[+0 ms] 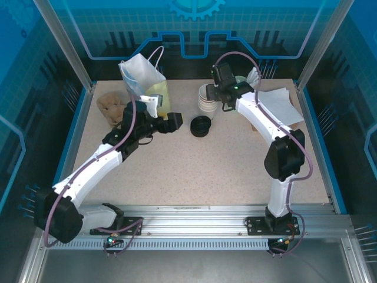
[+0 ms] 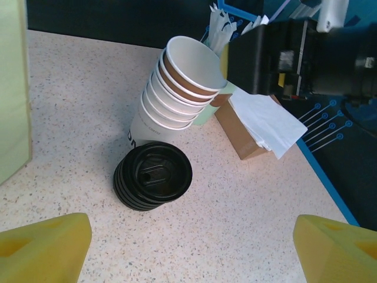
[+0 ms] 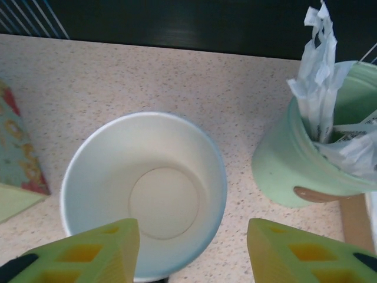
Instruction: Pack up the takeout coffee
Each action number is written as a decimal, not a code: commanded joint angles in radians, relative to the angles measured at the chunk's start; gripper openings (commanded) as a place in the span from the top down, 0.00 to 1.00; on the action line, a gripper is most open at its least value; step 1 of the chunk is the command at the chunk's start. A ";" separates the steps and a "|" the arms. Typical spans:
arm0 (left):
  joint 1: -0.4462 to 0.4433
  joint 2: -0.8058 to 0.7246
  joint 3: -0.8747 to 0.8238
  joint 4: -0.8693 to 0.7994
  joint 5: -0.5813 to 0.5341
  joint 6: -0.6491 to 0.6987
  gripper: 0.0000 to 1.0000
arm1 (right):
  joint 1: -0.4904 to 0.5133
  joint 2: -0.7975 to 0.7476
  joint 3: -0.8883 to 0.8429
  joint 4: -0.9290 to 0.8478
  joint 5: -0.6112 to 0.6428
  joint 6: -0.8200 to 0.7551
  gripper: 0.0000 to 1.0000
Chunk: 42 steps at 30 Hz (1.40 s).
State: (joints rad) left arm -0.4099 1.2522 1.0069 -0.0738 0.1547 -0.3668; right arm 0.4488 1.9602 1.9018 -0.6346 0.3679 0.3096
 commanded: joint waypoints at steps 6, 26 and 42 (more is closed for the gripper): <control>-0.035 0.097 0.117 -0.025 0.011 0.058 0.11 | -0.032 0.121 0.179 -0.148 0.026 -0.047 0.59; -0.050 0.135 0.134 -0.022 -0.001 0.057 0.11 | -0.059 0.170 0.236 -0.165 -0.077 -0.050 0.83; -0.053 0.141 0.116 -0.019 -0.001 0.053 0.11 | -0.064 0.175 0.265 -0.172 -0.088 -0.015 0.92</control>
State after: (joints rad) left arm -0.4557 1.3804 1.1179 -0.0856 0.1547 -0.3325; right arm 0.3973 2.1288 2.1258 -0.7803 0.2970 0.2726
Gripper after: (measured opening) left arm 0.890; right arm 0.083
